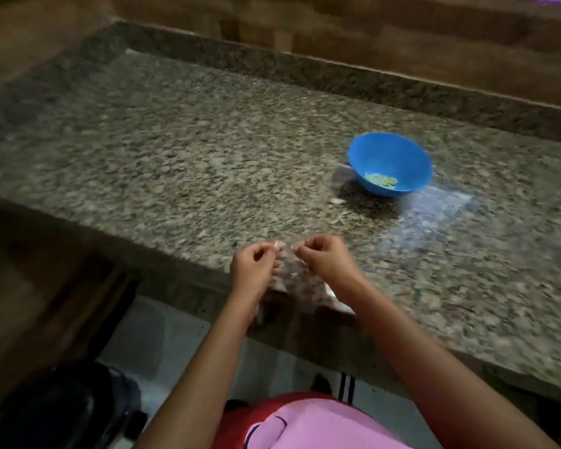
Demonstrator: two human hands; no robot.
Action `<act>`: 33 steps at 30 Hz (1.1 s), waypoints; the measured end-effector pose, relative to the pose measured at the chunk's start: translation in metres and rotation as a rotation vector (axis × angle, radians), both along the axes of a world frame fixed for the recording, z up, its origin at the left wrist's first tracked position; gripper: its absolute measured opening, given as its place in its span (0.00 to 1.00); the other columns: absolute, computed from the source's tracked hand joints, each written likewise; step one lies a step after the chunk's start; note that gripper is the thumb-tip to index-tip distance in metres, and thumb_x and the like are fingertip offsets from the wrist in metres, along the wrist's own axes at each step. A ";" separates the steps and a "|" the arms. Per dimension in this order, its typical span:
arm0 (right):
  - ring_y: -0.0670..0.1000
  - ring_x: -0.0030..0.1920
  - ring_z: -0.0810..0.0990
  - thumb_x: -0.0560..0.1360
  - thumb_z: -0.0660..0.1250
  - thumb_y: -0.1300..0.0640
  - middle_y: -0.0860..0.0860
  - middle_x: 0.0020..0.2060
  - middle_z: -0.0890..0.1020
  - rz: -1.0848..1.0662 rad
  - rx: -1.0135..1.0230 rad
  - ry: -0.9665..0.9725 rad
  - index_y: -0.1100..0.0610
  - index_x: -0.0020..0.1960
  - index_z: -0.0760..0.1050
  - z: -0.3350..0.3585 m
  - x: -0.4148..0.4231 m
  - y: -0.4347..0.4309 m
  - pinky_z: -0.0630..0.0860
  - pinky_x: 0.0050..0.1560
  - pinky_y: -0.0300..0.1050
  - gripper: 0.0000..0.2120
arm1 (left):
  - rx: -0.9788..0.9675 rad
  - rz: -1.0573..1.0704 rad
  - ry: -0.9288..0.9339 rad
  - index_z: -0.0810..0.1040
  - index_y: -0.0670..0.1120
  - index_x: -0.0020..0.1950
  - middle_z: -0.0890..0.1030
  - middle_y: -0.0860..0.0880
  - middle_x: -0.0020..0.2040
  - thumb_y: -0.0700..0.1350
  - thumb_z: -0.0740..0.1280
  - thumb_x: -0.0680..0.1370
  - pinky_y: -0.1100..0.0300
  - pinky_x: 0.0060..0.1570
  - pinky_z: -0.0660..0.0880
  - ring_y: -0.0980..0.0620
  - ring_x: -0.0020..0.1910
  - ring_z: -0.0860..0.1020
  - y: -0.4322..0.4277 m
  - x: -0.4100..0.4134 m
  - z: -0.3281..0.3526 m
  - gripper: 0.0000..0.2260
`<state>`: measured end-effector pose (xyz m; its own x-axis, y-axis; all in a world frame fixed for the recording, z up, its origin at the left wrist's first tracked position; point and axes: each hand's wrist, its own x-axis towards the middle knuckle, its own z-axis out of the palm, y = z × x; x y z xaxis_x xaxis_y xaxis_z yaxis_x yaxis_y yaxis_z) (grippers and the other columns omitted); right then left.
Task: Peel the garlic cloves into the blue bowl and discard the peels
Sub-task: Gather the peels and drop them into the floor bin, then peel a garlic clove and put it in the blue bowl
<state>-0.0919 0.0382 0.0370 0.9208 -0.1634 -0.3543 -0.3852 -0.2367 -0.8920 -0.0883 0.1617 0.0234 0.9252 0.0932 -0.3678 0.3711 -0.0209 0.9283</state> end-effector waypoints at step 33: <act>0.49 0.21 0.68 0.75 0.58 0.76 0.54 0.24 0.67 0.618 -0.048 0.727 0.57 0.31 0.65 -0.238 -0.044 0.622 0.78 0.31 0.45 0.19 | -0.379 1.027 0.667 0.70 0.39 0.33 0.72 0.43 0.30 0.29 0.60 0.77 0.66 0.24 0.71 0.50 0.29 0.70 0.544 -0.167 -0.226 0.13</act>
